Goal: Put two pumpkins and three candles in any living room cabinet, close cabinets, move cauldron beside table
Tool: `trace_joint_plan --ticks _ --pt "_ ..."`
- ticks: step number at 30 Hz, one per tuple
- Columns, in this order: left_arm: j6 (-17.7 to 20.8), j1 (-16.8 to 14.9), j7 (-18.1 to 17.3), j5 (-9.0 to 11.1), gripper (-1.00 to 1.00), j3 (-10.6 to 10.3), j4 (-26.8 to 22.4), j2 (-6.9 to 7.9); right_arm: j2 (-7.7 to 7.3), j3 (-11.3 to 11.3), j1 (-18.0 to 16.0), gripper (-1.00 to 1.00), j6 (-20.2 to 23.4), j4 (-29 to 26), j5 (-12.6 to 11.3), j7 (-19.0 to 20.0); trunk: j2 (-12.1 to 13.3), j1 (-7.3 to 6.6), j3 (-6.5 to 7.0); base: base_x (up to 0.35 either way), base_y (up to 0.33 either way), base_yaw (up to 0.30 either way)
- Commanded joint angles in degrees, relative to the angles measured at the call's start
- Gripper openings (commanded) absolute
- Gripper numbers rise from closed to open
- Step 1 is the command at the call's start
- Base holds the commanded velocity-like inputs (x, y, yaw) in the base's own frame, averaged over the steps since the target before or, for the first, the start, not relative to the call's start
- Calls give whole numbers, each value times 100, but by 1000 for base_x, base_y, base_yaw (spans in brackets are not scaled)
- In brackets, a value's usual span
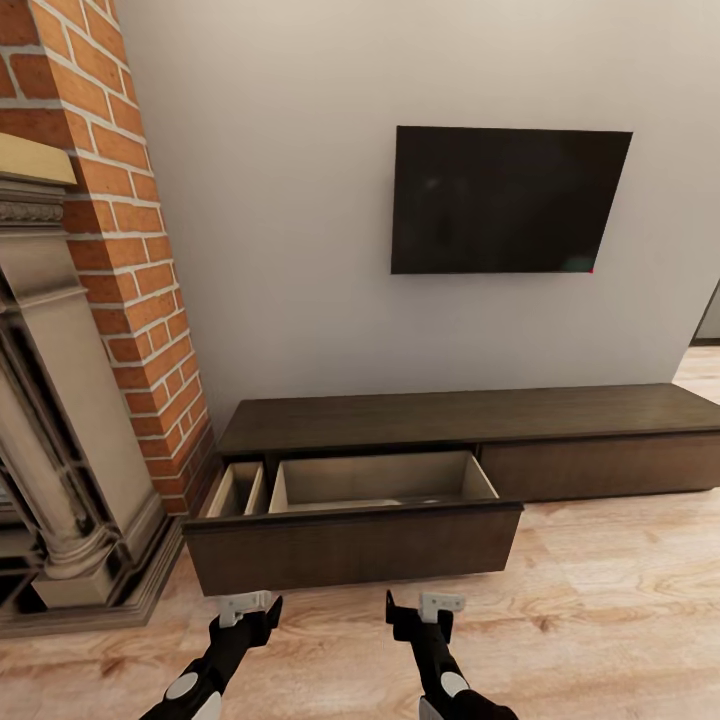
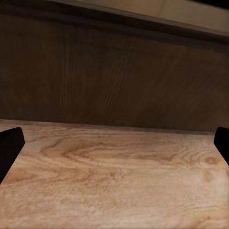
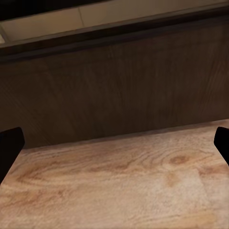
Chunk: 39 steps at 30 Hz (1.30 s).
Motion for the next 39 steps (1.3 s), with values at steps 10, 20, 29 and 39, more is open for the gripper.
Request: trace_joint_plan --ticks 10,20,29,39 --pt "-33 -7 15 71 100 -56 7 7 5 58 -10 100 -11 -8 -31 -40 -3 -1 -6 138 0 0" --pt "-35 -7 15 59 100 -52 194 1 7 67 -9 100 -8 -9 -24 -40 -3 -1 -6 237 0 0" --pt "-42 -7 16 44 100 9 214 6 6 67 -9 100 -8 -9 -27 -40 -83 43 -42 65 0 0" --pt "-42 -7 23 44 100 58 214 8 3 67 -10 100 -8 -14 -23 -40 -484 263 -221 1 0 0"
